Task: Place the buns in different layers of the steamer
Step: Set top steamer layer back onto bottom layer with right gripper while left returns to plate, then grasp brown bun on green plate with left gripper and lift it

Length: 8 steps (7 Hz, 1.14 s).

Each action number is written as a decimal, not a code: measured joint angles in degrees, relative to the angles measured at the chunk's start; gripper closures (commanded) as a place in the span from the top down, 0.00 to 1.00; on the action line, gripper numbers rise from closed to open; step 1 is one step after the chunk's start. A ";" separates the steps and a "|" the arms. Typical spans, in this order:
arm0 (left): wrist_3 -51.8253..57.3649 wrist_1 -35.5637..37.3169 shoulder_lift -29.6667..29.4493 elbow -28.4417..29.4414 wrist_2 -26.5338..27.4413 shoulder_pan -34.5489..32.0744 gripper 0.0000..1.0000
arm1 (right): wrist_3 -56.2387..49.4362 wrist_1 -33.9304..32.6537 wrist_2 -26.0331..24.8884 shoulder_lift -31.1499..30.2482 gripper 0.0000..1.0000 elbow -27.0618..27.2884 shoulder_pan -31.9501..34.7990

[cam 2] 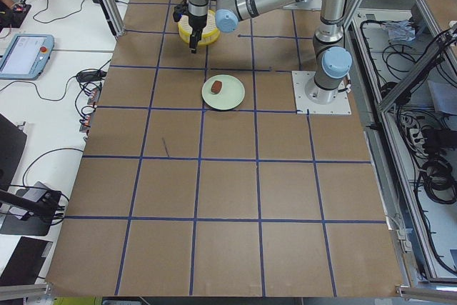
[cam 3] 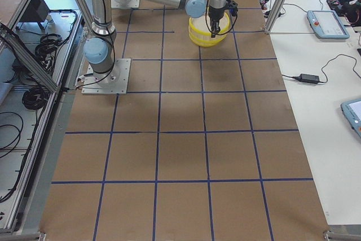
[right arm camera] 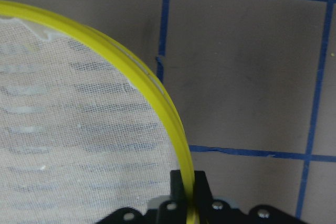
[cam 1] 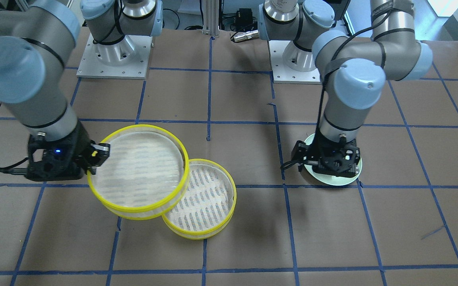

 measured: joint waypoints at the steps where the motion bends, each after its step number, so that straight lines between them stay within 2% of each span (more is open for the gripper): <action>1: 5.36 -0.20 1.18 -3.77 -0.11 5.25 1.00 | 6.01 -2.38 -0.29 2.81 0.06 -0.82 4.37; 3: 8.94 -0.25 0.44 -7.49 0.02 9.33 1.00 | 10.31 -4.87 -0.57 7.21 0.06 -1.53 7.25; 7: 8.38 0.31 -4.83 -8.87 -0.41 10.09 1.00 | 13.57 -6.30 -0.48 8.95 0.06 -0.91 8.31; 8: 7.62 0.32 -5.71 -8.95 -1.37 10.07 0.75 | 13.98 -6.55 -0.34 9.20 0.06 -0.60 8.35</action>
